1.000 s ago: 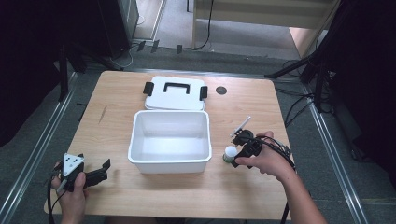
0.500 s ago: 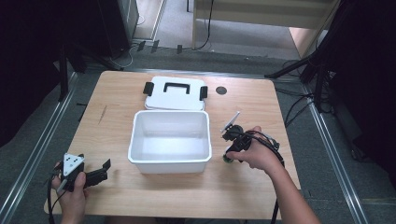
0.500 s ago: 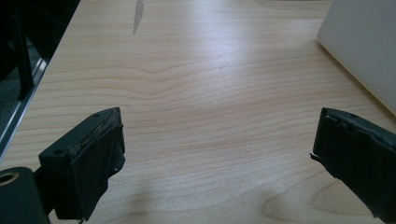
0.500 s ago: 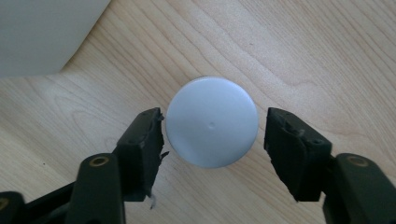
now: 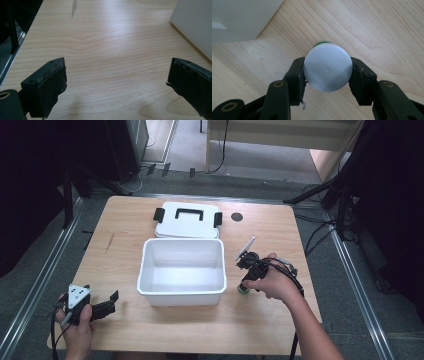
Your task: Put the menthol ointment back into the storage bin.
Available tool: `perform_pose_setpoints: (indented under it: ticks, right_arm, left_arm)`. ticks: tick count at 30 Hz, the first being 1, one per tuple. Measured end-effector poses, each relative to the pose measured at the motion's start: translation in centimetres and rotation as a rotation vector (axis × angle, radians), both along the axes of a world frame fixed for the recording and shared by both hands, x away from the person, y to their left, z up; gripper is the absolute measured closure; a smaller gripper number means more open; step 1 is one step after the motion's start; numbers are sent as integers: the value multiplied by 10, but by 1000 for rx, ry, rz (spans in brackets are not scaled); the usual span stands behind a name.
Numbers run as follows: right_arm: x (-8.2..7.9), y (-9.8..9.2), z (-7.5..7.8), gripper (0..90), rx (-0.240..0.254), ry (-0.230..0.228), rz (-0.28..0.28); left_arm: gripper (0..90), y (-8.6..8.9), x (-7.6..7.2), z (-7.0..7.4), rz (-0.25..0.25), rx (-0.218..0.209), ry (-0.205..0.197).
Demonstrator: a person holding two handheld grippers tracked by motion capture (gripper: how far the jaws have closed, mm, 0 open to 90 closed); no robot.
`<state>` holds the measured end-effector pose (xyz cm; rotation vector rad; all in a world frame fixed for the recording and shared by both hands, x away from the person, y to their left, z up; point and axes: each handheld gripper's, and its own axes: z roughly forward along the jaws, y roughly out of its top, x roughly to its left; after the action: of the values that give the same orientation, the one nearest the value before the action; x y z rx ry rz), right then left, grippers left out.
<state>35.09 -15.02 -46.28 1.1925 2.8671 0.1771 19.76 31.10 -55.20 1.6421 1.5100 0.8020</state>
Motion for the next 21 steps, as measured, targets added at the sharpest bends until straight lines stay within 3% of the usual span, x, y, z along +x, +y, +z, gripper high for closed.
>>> perform_pose_setpoints:
  ticks: [11, 21]
  right_arm:
    - [5, 1, 39, 516, 41, -12, 0]
    - [10, 14, 77, 517, 54, -1, 27]
  left_arm:
    - [30, -1, 0, 0, -4, 1, -1]
    - [30, -1, 0, 0, -5, 0, -3]
